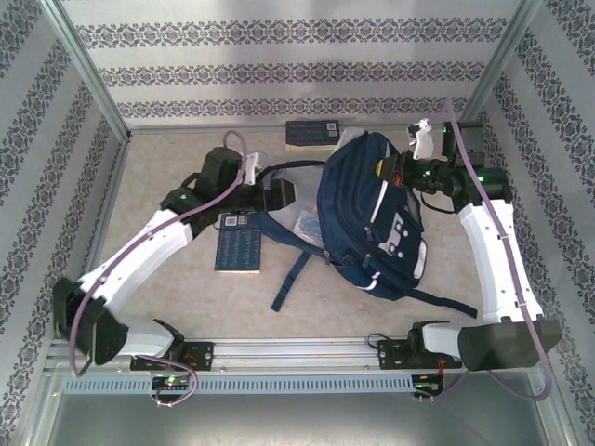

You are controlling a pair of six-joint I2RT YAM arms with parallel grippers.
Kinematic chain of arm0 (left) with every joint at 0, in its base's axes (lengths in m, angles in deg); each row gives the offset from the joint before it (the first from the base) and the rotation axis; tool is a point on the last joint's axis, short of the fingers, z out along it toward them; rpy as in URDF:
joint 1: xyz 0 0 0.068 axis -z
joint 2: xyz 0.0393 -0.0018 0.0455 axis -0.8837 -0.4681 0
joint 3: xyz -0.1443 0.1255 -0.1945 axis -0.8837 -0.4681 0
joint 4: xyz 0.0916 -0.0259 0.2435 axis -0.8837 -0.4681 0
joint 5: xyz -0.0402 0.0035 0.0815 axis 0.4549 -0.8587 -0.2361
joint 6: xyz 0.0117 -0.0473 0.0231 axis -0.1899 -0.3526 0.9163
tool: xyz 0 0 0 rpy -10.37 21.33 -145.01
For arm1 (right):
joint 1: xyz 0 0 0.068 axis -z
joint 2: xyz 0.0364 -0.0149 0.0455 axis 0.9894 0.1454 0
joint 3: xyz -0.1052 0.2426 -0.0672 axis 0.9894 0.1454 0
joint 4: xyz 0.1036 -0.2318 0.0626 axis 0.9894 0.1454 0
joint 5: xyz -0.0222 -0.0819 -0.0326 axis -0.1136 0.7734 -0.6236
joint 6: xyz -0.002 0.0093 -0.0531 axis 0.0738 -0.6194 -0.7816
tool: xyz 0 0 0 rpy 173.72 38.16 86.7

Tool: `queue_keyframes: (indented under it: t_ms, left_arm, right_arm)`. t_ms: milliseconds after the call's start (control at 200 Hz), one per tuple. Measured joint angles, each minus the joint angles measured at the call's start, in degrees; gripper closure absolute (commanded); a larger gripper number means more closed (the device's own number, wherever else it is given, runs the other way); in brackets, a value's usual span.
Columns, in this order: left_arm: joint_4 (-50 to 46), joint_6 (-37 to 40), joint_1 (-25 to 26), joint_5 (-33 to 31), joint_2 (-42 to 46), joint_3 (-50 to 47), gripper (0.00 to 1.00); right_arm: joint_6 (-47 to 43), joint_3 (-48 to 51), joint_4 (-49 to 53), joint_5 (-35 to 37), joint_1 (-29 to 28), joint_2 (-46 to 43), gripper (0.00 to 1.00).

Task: Pack the student bag

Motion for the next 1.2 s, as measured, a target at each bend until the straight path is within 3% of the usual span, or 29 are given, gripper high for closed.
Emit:
queue_keyframes:
  t_ms: [190,330,530,640,764,954,1074,1199]
  left_arm:
    - [-0.9,1.99,-0.59,-3.5,5.11,-2.62,0.12]
    - [-2.38,2.56,-0.74,-3.93,4.81,-4.07,0.12]
    - [-3.8,2.82,-1.53,-6.43,5.27,-4.83,0.12]
    - [-4.24,2.8,-3.04,-8.09,6.67,-6.67,0.11]
    - [-4.74,2.34,-4.2,-10.03,7.39,-8.37,0.1]
    - [-7.3,0.48,-5.57,-14.99,6.91,-9.46,0.08]
    - [-7.32,-1.31,-6.88,-17.92,6.91,-12.46,0.05]
    - [-7.23,-3.32,-9.9,-19.74,6.86,-16.87,0.04]
  right_arm:
    - [-3.39,-7.21,7.91,3.06,-0.02,3.39,1.0]
    - [-10.1,-14.47,14.19,10.29,-2.64,8.22,1.0]
    - [-16.06,-13.68,15.74,19.3,-8.11,11.06,1.0]
    - [-16.68,-9.35,13.44,23.63,-9.57,11.43,0.71]
    - [-16.61,-5.75,11.04,29.09,-10.62,11.52,0.54]
    - [-12.59,-3.8,5.62,35.45,-15.45,8.81,0.53]
    - [-5.18,-1.18,0.11,33.68,-19.87,5.81,0.48]
    - [4.46,7.45,-10.08,31.65,-29.03,4.59,0.47]
